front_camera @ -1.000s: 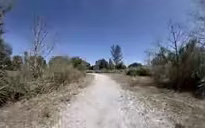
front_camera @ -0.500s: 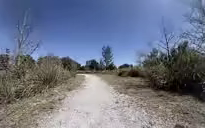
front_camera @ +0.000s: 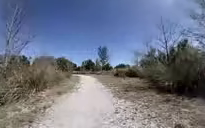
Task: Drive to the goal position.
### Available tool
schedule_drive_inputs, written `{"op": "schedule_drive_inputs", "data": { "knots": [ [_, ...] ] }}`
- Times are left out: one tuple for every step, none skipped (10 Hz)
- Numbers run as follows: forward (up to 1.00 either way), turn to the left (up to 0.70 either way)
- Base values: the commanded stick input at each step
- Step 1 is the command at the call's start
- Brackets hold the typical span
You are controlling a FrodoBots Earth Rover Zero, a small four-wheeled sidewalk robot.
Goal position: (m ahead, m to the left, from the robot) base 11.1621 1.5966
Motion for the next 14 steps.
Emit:
{"op": "schedule_drive_inputs", "data": {
  "knots": [
    [0.7,0.0],
    [0.7,0.0],
    [0.7,0.0],
    [0.7,0.08],
    [0.7,0.3],
    [0.7,0.2],
    [0.7,0.1],
    [0.7,0.0],
    [0.7,0.0],
    [0.7,0.0],
    [0.7,0.0],
    [0.7,0.0],
    [0.7,0.0],
    [0.7,0.0]
  ]
}}
